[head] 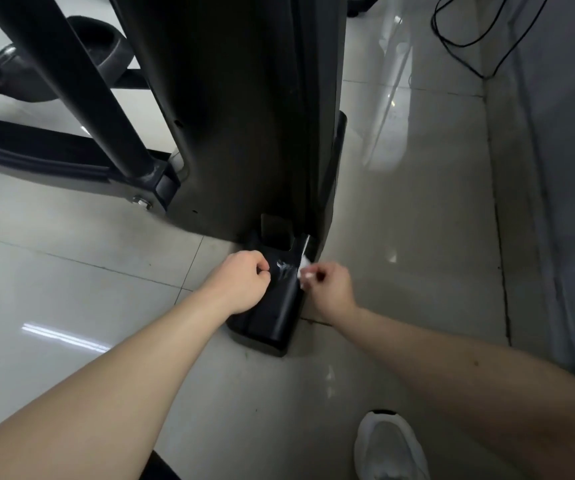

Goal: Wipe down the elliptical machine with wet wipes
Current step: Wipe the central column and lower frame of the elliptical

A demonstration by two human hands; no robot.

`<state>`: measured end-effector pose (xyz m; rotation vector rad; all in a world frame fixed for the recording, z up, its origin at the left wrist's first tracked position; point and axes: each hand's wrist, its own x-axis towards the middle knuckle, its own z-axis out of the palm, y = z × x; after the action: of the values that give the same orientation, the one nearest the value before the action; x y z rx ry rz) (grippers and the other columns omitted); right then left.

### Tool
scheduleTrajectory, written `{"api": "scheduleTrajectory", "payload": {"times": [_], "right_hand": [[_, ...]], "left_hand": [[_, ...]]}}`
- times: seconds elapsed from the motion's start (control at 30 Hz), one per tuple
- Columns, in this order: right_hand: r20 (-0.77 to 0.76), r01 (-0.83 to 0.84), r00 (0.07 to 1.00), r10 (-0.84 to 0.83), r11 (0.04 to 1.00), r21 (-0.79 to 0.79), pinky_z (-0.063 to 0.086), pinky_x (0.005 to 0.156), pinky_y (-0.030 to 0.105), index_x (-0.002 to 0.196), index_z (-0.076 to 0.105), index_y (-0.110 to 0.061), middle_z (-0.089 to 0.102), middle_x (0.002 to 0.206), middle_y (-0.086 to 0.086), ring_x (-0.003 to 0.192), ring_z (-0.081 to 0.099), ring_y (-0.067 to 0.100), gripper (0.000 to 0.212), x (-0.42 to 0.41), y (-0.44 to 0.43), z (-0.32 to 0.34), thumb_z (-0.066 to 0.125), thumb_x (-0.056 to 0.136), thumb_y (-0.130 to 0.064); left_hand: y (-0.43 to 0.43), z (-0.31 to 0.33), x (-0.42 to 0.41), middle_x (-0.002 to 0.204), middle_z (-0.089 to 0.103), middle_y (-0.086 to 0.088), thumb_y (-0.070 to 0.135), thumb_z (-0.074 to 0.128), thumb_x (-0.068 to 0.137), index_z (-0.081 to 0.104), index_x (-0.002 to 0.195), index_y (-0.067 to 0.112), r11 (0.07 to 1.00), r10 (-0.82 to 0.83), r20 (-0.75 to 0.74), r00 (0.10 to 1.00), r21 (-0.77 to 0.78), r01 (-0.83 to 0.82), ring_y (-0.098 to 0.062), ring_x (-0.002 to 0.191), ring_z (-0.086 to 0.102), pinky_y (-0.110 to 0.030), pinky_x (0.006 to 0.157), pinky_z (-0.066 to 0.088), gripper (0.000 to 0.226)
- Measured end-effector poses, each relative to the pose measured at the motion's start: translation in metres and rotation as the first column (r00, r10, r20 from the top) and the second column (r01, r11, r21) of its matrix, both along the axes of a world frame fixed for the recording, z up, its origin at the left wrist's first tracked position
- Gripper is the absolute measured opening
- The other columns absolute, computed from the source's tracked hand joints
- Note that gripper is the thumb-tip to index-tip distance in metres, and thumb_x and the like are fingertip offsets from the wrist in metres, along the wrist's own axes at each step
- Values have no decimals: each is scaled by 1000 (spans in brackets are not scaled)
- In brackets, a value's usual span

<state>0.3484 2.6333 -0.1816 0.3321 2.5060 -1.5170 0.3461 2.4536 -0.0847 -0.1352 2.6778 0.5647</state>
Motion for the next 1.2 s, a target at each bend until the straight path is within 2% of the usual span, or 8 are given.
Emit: {"api": "scheduleTrajectory", "payload": {"times": [0.13,0.27,0.4,0.53,0.7,0.93,1.03,1.2], "right_hand": [[65,227,971,-229,973,29,52,79,29,86,71,-12,68,81,3,76,63,16,23,-42,1,-5,57,93,5],[97,220,966,-239,960,174,41,56,13,71,58,-19,52,66,-3,60,48,9,30,-33,-3,-11,51,87,6],[238,-136,966,102,982,131,44,74,23,104,69,-14,67,95,2,87,56,11,26,40,-12,-17,53,90,0],[260,110,961,-96,993,-37,47,77,26,79,68,-14,64,77,-1,82,57,13,26,34,-16,-23,53,86,7],[118,113,986,-120,992,65,50,92,29,123,68,-6,60,104,2,96,54,15,29,-53,16,-4,56,97,-4],[169,124,981,-90,972,-200,53,71,19,80,60,-10,69,75,-2,65,67,4,25,46,-13,8,58,94,11],[264,68,964,13,954,-292,52,62,14,79,58,-2,70,74,-4,65,70,-5,19,70,-21,13,69,90,8],[112,210,975,-192,959,-191,53,69,22,83,63,-10,70,73,-9,66,66,-2,14,-12,-23,17,74,92,-9]], "left_hand": [[-4,-3,-2,115,70,5,30,57,95,69,113,26,998,58,20,998,24,-58,-21,107,64,-37,98,52,22],[-14,-5,1,109,70,5,30,57,95,69,114,26,994,103,38,994,37,-105,-20,104,65,-38,98,52,22],[-20,-10,10,100,68,3,28,57,97,69,117,22,996,86,55,995,5,-86,-23,101,65,-34,92,52,24],[-17,-11,11,111,70,2,29,56,97,68,118,23,998,57,40,998,-23,-56,-23,105,64,-33,93,51,24],[-16,-8,12,101,67,4,29,57,98,68,118,23,998,63,49,997,-8,-63,-22,102,64,-35,92,53,24],[-22,-9,16,98,69,5,30,56,96,68,115,24,997,78,56,995,2,-78,-21,96,65,-34,90,53,23],[-23,-9,18,96,70,4,29,56,96,68,113,24,997,77,60,995,-10,-76,-22,92,65,-34,87,54,22],[-25,-4,23,92,67,7,29,55,97,68,113,24,998,68,55,996,-19,-67,-20,89,64,-32,83,53,21]]}}
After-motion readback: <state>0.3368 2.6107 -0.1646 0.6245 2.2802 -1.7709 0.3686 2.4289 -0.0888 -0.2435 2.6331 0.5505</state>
